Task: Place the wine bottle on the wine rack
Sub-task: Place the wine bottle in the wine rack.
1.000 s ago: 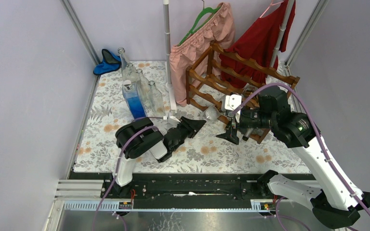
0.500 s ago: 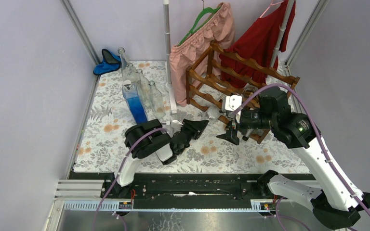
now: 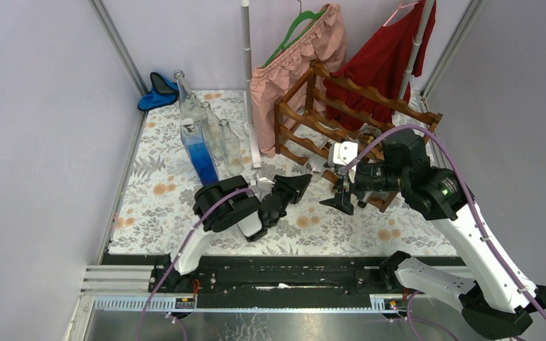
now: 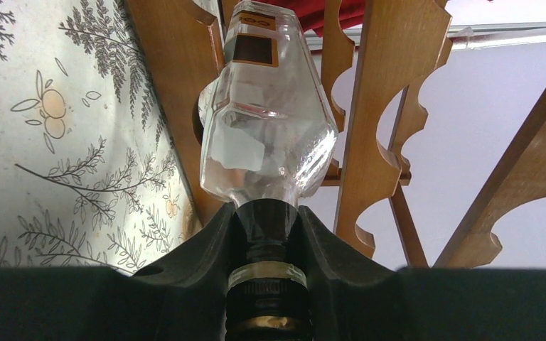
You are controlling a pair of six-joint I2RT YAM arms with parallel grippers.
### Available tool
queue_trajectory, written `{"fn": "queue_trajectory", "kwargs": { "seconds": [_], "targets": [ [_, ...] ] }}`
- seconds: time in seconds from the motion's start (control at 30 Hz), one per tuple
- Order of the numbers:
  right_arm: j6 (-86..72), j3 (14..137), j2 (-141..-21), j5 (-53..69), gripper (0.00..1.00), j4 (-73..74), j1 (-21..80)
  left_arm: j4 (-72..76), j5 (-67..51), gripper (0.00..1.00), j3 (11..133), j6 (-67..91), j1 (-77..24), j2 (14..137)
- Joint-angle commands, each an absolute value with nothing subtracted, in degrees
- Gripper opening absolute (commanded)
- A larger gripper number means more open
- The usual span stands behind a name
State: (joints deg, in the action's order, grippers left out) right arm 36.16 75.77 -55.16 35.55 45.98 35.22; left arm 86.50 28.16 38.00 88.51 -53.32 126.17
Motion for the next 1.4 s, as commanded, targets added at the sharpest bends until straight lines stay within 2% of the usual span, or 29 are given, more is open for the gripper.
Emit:
{"fn": "queue_trajectory", "kwargs": {
  "seconds": [0.0, 0.6, 1.37],
  "targets": [
    [36.8, 75.6, -54.1, 36.9, 1.00, 44.8, 34.9, 93.0, 33.4, 0.00, 40.3, 90.7, -53.0, 127.4],
    [37.4, 76.3, -54.4, 37.5, 1.00, 46.1, 34.9, 93.0, 35.9, 0.00, 47.3, 95.8, -53.1, 133.2],
    [37.4, 76.2, -55.2, 37.6, 1.00, 46.3, 34.9, 93.0, 33.6, 0.00, 54.1, 96.4, -52.1, 139.1]
  ]
}}
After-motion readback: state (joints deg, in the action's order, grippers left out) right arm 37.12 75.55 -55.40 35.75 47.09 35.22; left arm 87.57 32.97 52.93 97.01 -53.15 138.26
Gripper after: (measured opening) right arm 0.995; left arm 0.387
